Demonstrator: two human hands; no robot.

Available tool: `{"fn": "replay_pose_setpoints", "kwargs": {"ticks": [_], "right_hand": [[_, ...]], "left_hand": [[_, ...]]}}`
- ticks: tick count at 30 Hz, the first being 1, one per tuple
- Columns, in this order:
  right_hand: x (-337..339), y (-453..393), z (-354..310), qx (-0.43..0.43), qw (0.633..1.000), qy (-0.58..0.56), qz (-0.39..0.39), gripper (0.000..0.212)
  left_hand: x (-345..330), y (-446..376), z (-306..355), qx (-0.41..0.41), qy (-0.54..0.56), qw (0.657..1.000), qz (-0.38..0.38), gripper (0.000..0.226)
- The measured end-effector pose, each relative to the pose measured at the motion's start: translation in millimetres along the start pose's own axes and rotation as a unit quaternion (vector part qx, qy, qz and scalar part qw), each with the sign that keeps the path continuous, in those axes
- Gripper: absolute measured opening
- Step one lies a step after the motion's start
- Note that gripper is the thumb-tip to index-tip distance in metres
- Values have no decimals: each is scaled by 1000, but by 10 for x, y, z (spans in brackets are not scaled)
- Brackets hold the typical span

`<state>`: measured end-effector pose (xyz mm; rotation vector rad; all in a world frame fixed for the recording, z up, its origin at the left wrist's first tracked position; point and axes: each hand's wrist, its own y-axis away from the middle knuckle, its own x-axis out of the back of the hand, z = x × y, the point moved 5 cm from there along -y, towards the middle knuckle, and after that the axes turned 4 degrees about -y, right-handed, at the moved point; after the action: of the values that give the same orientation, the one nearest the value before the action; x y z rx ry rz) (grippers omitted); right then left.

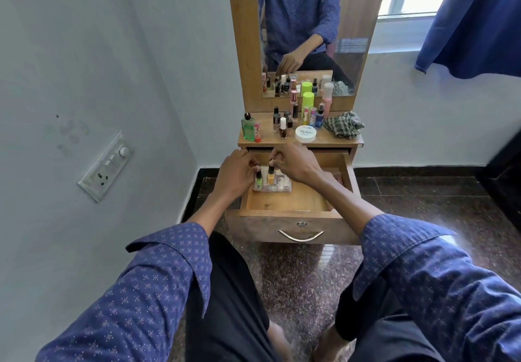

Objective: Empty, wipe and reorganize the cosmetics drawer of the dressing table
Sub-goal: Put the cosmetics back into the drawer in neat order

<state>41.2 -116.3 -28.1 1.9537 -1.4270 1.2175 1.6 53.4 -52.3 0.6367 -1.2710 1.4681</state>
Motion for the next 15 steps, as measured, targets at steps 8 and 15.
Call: {"fn": "replay_pose_setpoints", "kwargs": {"ticks": [8, 15], "right_hand": [[-408, 140, -70, -4, 998, 50, -41, 13], [-547, 203, -95, -8, 998, 31, -46, 8]], "left_hand": [[-166, 183, -36, 33, -18, 999, -27, 9], [-260, 264, -62, 47, -57, 996, -40, 10]]}}
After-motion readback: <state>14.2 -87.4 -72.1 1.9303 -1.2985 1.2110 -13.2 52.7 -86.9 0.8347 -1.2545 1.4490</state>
